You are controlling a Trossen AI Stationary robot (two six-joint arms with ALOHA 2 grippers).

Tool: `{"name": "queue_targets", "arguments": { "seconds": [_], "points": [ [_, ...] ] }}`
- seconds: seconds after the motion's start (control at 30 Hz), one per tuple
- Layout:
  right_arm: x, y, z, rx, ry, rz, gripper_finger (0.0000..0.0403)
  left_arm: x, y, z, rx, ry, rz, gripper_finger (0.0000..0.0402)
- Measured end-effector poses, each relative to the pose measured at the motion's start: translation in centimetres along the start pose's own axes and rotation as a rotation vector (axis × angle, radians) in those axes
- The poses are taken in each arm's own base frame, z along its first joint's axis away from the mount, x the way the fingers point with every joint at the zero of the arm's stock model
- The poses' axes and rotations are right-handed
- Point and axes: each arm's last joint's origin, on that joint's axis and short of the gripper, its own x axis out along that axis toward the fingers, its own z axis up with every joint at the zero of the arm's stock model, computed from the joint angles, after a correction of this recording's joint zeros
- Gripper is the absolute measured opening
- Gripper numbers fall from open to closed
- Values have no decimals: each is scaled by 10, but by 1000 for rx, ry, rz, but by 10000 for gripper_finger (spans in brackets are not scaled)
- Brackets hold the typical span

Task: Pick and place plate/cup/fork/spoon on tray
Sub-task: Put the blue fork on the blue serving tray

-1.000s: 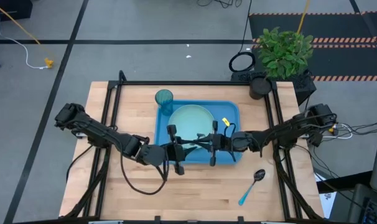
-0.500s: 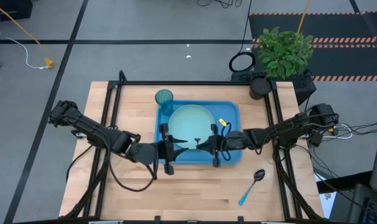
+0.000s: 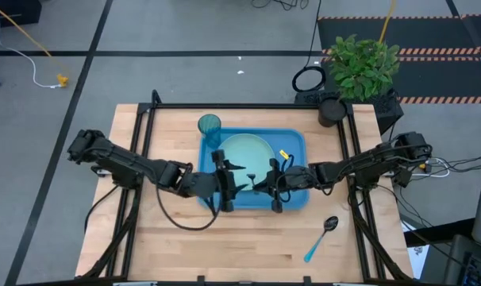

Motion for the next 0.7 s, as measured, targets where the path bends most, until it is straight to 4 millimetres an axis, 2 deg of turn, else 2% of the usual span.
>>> {"name": "queue_targets", "arguments": {
  "seconds": [0.1,0.23,0.4,0.6,0.7],
  "points": [
    [0,0,1,0,-6,1,0,11,0,-3,-3,0,-22,250],
    [0,0,-1,-1,8,-1,0,18,5,-1,-26,-26,0,221],
    [0,0,0,-3,5,-2,0,19,7,1,-41,-48,-12,147],
    [0,0,0,-4,1,-1,0,19,7,0,-9,-34,-14,26],
    [0,0,0,-4,-3,-12,0,19,7,0,-3,-34,-10,12]
  ]
}}
